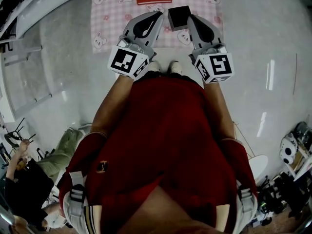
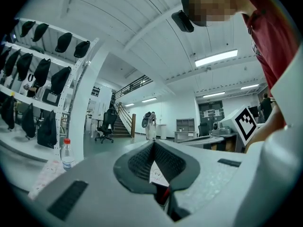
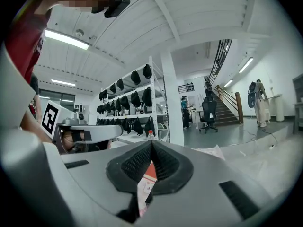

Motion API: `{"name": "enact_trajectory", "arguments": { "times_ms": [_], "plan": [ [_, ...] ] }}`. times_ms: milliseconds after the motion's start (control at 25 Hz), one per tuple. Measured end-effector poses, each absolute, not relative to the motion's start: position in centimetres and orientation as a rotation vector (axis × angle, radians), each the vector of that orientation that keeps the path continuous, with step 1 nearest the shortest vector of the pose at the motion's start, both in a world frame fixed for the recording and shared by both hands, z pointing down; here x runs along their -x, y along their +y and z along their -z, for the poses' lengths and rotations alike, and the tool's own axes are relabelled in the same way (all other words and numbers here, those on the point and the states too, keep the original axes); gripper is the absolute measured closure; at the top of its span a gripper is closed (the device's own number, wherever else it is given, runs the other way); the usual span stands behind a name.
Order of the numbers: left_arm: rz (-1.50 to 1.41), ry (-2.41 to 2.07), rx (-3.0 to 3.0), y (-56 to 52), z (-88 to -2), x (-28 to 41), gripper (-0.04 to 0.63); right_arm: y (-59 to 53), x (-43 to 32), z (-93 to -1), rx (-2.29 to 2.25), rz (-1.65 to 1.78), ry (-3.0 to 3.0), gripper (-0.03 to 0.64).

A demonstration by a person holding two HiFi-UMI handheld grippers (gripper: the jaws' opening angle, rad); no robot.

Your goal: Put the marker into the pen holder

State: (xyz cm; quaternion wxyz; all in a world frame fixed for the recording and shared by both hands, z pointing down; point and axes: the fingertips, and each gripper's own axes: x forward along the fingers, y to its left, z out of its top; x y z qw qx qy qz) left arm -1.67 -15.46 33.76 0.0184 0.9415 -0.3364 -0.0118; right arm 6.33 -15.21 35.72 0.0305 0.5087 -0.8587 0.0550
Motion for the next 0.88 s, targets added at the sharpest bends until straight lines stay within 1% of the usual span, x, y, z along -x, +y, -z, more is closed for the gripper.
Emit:
{"name": "enact_trajectory", "arguments": {
  "times_ms": [880],
  "plan": [
    [0.063, -1.024, -2.937, -14.1, -33.0, 1.5, 0.589, -13.7, -7.5, -35.4, -1.631, -0.172, -2.608, 0.618]
  ]
}}
